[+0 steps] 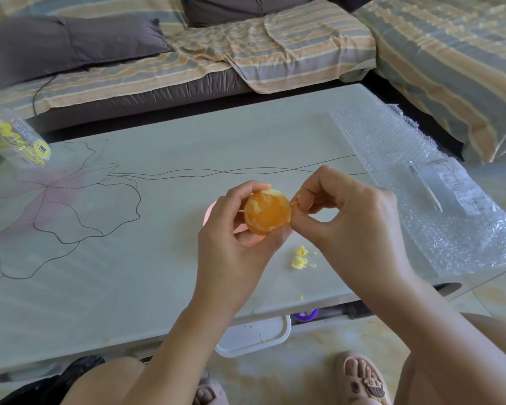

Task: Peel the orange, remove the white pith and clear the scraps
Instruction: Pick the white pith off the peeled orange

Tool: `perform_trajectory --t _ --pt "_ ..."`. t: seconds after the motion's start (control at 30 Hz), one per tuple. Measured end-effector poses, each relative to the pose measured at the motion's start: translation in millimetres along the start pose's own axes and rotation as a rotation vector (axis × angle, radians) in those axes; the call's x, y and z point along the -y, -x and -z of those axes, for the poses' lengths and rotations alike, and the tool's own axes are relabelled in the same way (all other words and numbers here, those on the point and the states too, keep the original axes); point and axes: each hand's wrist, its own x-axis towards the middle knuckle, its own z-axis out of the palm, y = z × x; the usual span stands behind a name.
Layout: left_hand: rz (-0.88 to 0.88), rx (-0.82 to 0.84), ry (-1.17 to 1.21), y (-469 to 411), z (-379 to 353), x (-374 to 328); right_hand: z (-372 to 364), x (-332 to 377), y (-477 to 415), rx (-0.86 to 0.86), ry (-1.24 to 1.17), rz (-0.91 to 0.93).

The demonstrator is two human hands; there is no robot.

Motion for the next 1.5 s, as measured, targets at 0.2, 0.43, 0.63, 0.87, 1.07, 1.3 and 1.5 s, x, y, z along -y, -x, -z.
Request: perform_trajectory --t 0.2,0.43,0.63,0.87,1.07,1.3,1.5 --pt "0.073 0.007 0.070 -3 1 -1 3 -8 0 0.052 -0.074 0.017" --pt "0.011 -0.028 -0.047 -2 -4 2 4 -13 1 0.081 -0.049 0.084" --pt "-0.196 -0.083 -0.305 1 -5 9 1 -14 5 0.051 0.015 0.095" --pt "-0.274 -0.077 -0.401 4 -5 12 -6 -12 7 -0.015 0.111 0.113" --pt "-0.278 -0.051 -0.384 5 -5 13 -7 -12 6 -0.025 0.157 0.095" --pt "-0.260 -0.081 -0.357 1 -2 8 6 -11 0 0.145 -0.133 -0.042" --pt "-0.278 -0.063 -0.382 4 -5 9 5 -14 2 0.089 -0.019 0.055"
